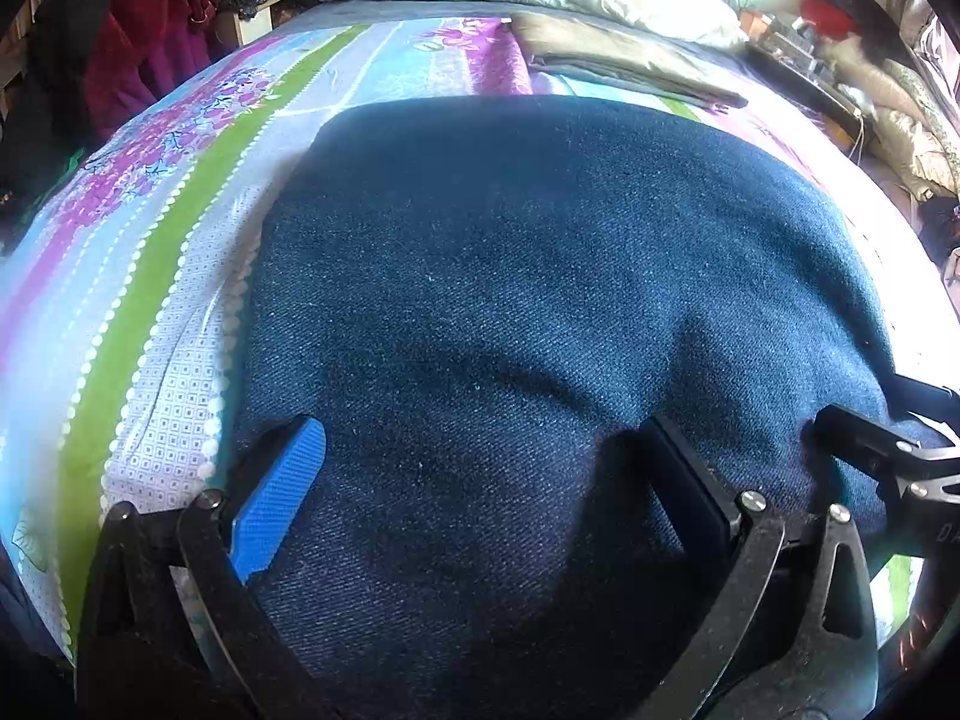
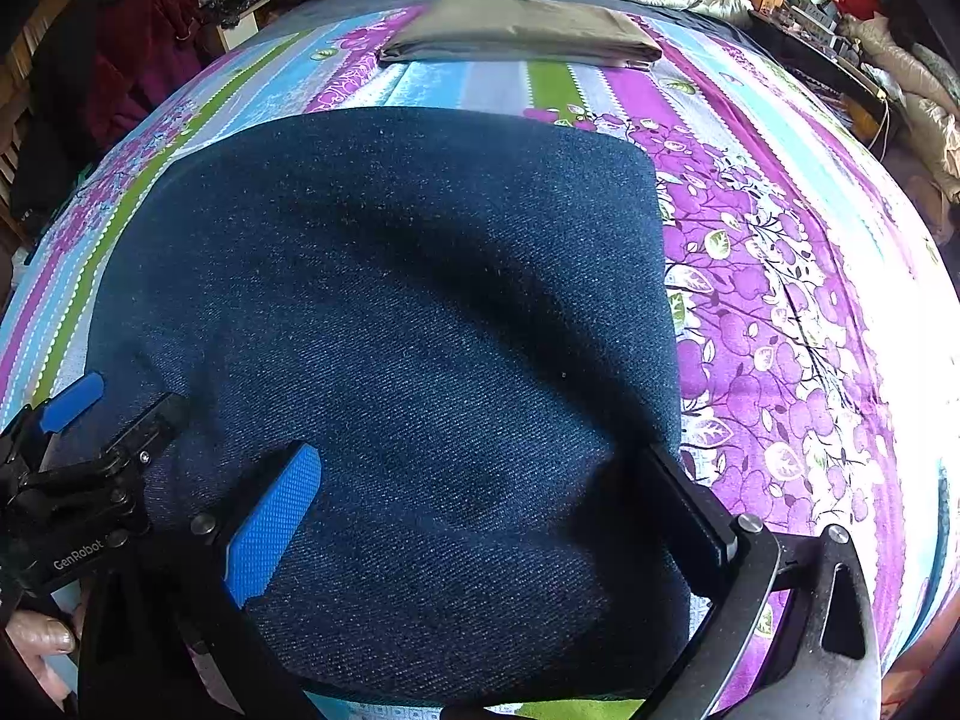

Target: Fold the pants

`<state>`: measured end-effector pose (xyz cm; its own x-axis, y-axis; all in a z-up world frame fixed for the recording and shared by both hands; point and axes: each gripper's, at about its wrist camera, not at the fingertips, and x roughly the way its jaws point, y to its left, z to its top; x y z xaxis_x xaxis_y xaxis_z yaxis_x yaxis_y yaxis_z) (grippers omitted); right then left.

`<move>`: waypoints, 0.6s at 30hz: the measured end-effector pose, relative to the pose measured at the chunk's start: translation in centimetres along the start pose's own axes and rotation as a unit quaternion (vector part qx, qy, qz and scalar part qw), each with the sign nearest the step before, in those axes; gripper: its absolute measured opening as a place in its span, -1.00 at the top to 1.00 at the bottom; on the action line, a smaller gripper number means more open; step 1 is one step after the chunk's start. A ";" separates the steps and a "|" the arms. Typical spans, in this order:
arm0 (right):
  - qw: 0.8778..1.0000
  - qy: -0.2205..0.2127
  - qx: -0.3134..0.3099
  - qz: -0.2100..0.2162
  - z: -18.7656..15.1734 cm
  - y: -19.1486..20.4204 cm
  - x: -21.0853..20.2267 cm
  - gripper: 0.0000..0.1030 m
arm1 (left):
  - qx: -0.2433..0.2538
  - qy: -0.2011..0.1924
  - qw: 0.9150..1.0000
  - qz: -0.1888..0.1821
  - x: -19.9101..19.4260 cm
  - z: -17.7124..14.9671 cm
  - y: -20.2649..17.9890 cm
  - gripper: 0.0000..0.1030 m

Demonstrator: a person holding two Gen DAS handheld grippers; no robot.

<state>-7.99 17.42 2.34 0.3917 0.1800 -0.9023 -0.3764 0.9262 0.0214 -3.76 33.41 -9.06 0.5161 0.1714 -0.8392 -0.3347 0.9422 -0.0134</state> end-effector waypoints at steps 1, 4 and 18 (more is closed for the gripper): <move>1.000 -0.001 0.000 0.000 0.0 0.0 0.0 -1.00 | 0.000 0.000 1.000 0.001 0.0 0.0 0.0 -1.00; 1.000 -0.005 -0.001 -0.002 -0.1 0.1 -0.1 -1.00 | 0.000 0.000 1.000 0.003 0.1 0.0 -0.2 -1.00; 1.000 -0.017 -0.005 -0.003 -0.8 0.2 -0.3 -1.00 | 0.001 -0.009 1.000 0.007 0.1 -0.3 -0.3 -1.00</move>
<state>-8.80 17.29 2.24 0.4220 0.1860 -0.8873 -0.3821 0.9240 0.0120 -3.86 33.08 -9.28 0.5258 0.1909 -0.8289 -0.3404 0.9403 0.0006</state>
